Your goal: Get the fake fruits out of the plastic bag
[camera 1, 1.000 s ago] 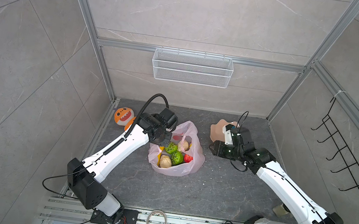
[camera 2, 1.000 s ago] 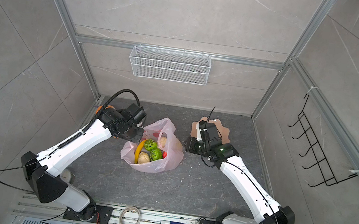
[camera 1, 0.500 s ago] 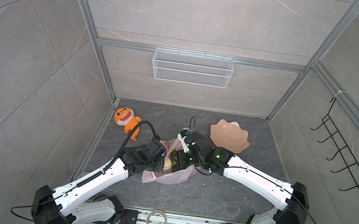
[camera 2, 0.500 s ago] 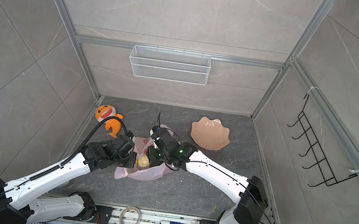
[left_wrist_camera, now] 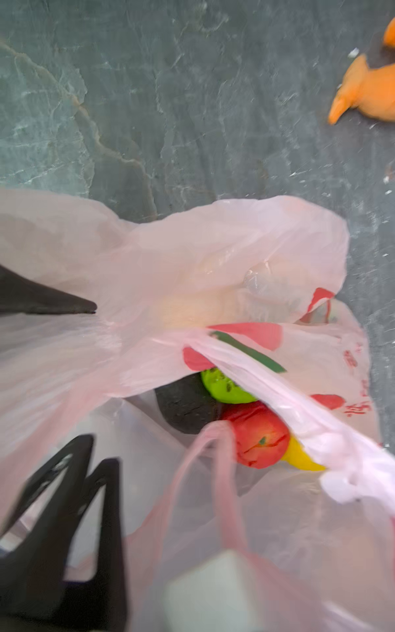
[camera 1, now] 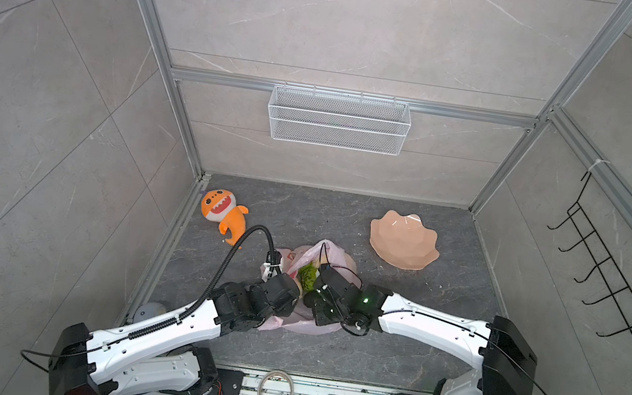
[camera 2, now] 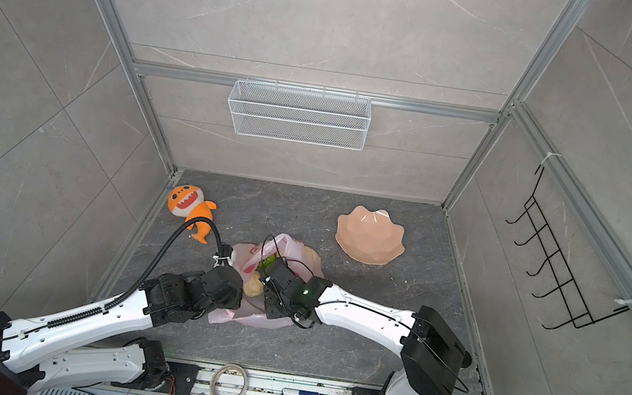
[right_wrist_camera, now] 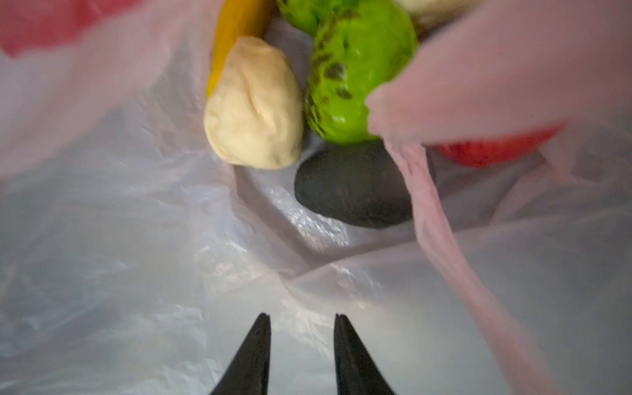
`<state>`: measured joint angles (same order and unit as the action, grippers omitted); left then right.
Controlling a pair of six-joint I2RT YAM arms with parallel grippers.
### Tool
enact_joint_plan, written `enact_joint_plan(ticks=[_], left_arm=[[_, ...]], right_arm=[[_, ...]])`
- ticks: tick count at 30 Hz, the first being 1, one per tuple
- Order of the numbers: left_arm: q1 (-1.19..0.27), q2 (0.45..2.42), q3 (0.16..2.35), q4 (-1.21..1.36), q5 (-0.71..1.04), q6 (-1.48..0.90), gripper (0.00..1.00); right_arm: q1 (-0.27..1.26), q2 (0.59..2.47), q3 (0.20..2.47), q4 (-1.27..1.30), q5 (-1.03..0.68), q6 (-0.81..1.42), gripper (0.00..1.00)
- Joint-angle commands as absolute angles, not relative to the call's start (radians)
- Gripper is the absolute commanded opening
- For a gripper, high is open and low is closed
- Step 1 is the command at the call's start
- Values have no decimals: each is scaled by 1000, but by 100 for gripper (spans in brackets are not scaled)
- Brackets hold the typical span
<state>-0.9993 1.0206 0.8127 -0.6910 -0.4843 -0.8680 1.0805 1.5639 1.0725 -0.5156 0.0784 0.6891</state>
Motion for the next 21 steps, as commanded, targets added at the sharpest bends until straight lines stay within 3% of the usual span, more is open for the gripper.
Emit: enact_joint_plan(ticks=[1, 15, 21], left_arm=[[-1006, 1046, 809, -650, -561, -901, 5], [-1014, 1053, 716, -626, -540, -997, 3], [-1015, 1069, 698, -596, -525, -1003, 3]], right_arm=[[1105, 1499, 993, -543, 145, 757, 34], [1098, 1544, 919, -539, 293, 713, 34], [998, 1589, 934, -495, 229, 669, 35]])
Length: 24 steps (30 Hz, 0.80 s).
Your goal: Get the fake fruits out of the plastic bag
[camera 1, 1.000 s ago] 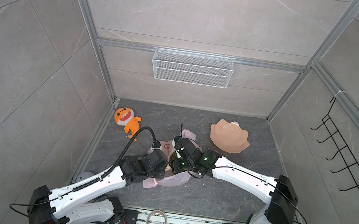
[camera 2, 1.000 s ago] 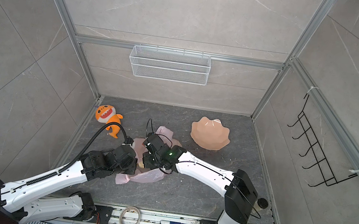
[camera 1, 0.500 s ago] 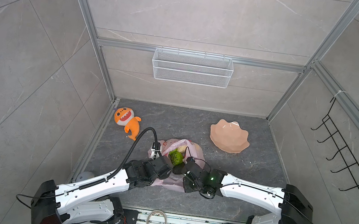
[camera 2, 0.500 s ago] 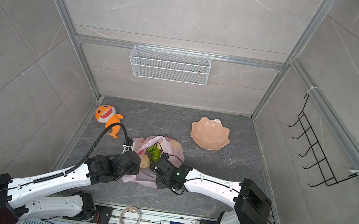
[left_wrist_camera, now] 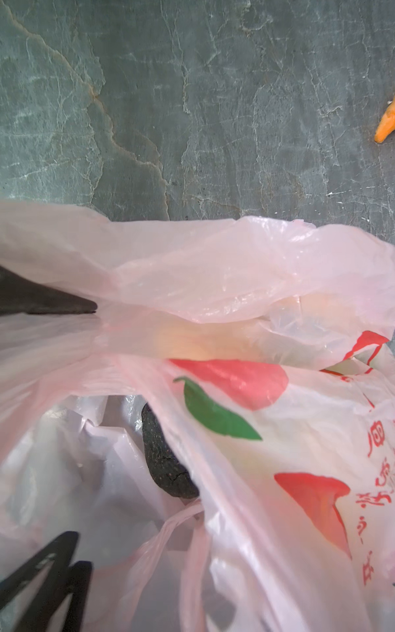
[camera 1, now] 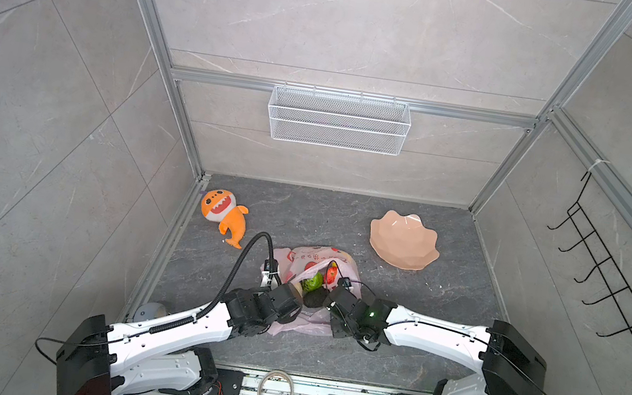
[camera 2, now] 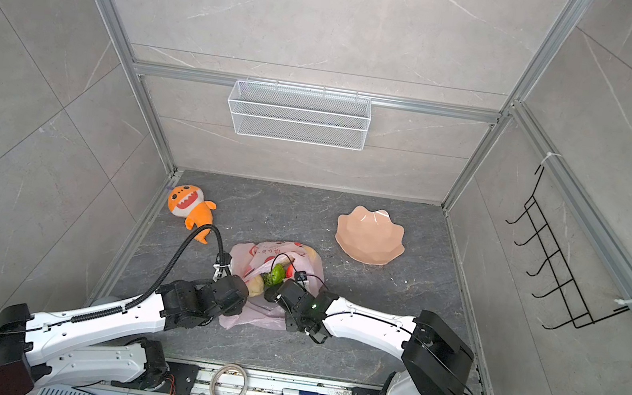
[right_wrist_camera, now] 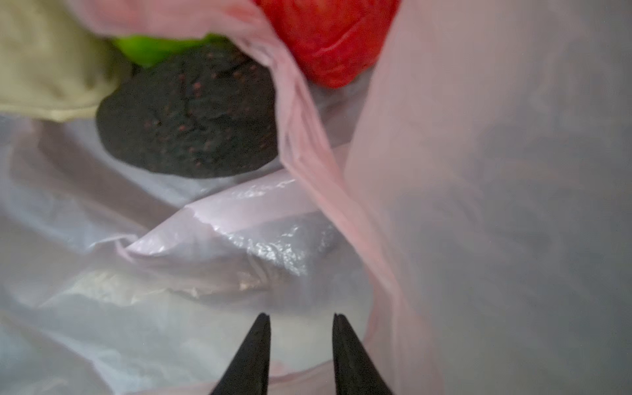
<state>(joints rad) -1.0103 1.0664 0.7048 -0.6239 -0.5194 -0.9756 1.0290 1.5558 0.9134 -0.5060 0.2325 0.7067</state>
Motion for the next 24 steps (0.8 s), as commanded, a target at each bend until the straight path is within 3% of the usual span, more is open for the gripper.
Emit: enact_joint_plan(ticks=[1, 13, 24], left_arm=[[-1015, 1070, 694, -594, -525, -1007, 3], [-1017, 1082, 681, -534, -534, -1053, 2], [-1087, 1159, 726, -490, -598, -1167, 1]], right_arm=[[991, 1598, 943, -495, 226, 660, 35], [830, 1664, 1033, -493, 137, 558, 35], [738, 1879, 1295, -515, 75, 467, 35]])
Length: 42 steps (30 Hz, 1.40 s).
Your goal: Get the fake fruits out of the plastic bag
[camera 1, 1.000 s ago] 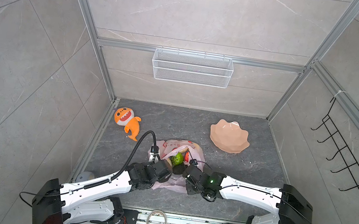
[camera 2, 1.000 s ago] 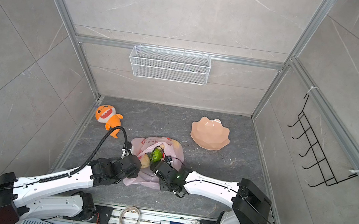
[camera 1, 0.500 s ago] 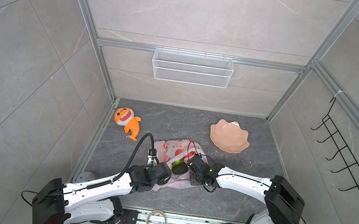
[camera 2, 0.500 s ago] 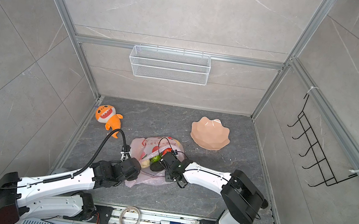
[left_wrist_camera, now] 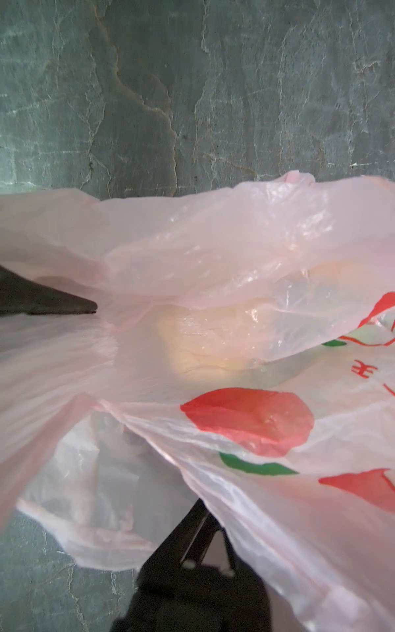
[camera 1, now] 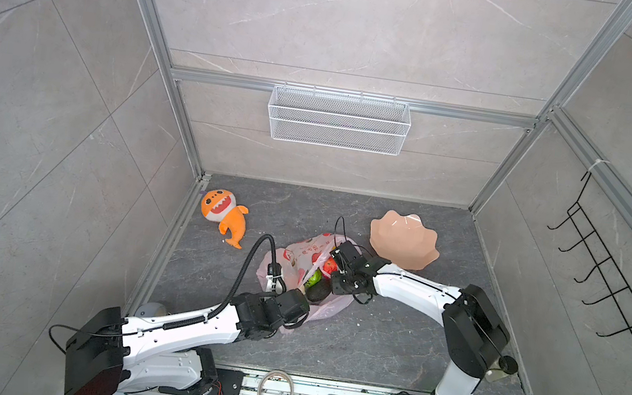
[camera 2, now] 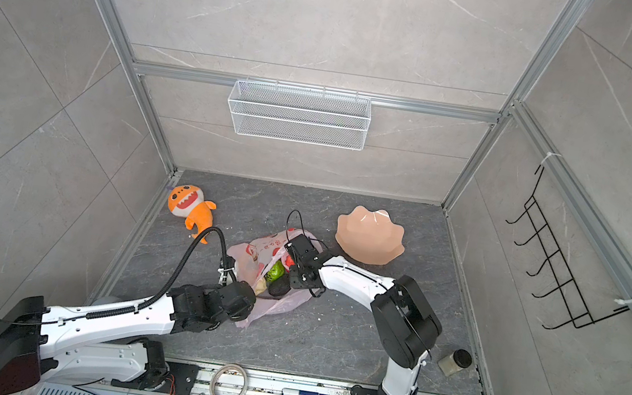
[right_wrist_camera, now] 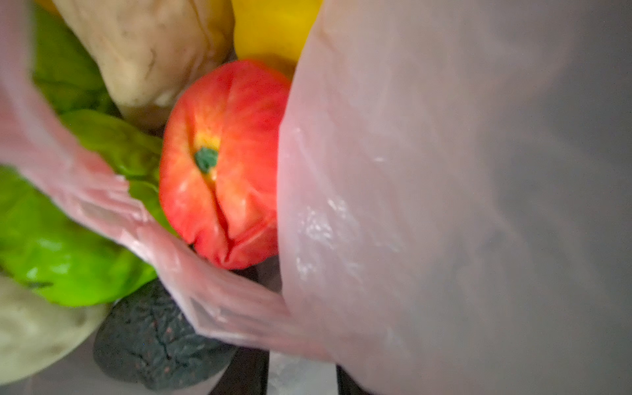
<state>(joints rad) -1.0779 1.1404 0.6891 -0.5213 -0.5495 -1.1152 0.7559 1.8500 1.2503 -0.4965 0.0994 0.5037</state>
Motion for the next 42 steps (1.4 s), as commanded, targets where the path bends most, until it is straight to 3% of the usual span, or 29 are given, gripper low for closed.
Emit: enact_joint_plan(ticks=[1, 8, 17, 22, 26, 30, 42], left_arm=[[-1086, 1165, 734, -489, -606, -1169, 1], [-1086, 1192, 806, -505, -685, -1127, 1], [-1050, 1213, 792, -505, -683, -1068, 2], [-1048, 1192, 769, -501, -673, -1063, 2], [-1047, 1167, 752, -498, -664, -1068, 2], [-1046, 1163, 749, -511, -664, -1078, 2], [-1042, 1176, 752, -561, -650, -1131, 2]], right_arm=[[735, 1870, 1301, -521, 82, 461, 35], [730, 1668, 1246, -637, 57, 445, 45], [738, 1416, 1181, -753, 93, 527, 50], [737, 1448, 1251, -808, 202, 536, 51], [695, 1521, 1312, -832, 320, 403, 58], [638, 1630, 1359, -794, 327, 278, 62], [579, 1954, 1608, -766, 467, 142, 63]])
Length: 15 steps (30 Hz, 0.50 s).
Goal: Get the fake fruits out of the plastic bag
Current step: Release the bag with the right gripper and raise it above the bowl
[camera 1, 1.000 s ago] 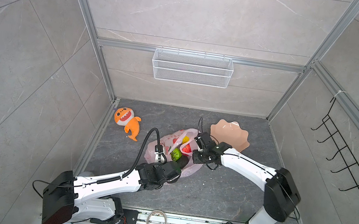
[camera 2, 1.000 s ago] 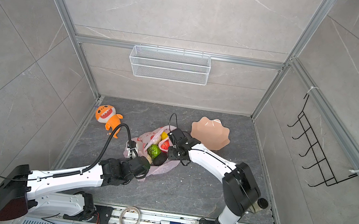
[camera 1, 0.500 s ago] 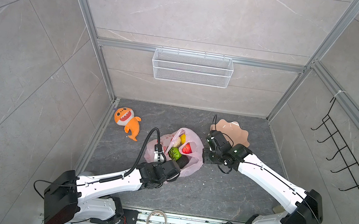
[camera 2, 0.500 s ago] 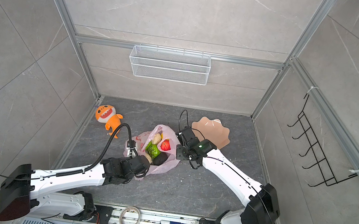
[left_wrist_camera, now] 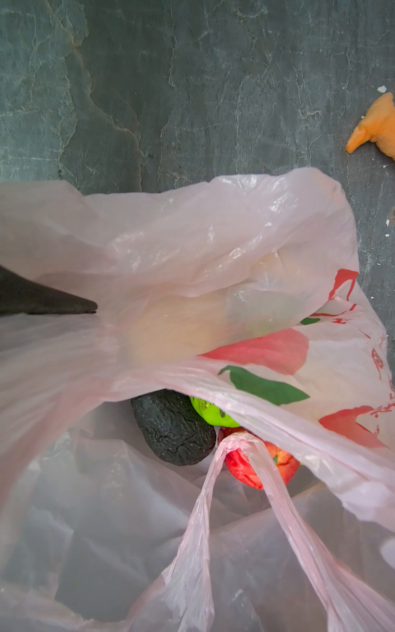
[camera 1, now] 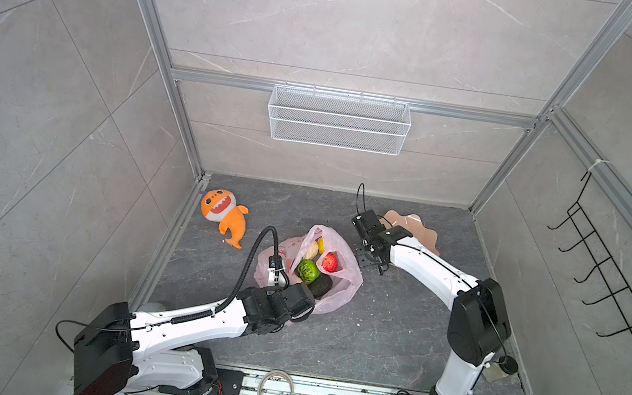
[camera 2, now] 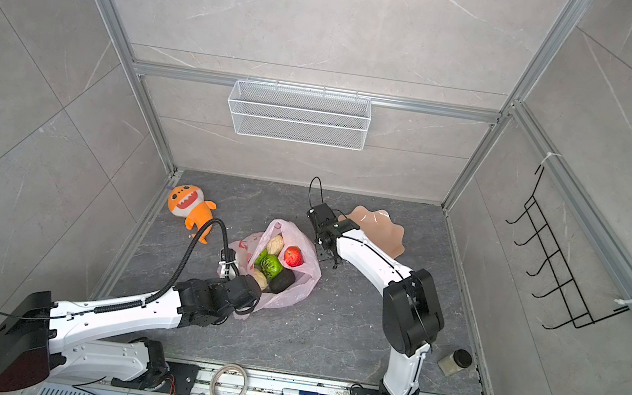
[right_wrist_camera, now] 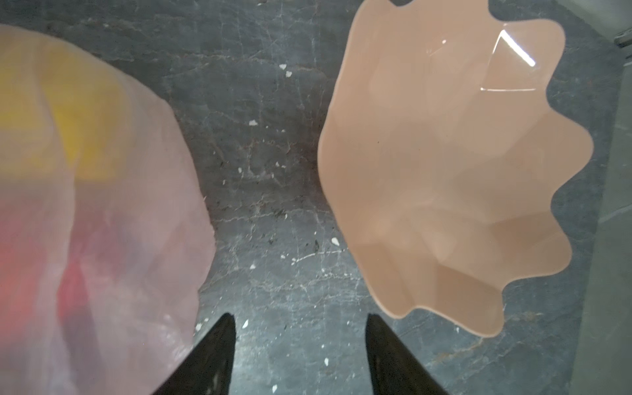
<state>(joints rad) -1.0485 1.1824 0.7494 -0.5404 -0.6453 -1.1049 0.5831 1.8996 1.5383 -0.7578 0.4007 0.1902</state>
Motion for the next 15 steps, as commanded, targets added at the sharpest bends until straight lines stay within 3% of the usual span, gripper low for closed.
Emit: enact_joint_plan(ticks=[1, 15], left_arm=[[-1043, 1173, 752, -561, -648, -1131, 2], [-1043, 1110, 729, -574, -657, -1137, 1]], right_arm=[[577, 1978, 1630, -771, 482, 135, 63], [524, 2199, 1819, -810, 539, 87, 54]])
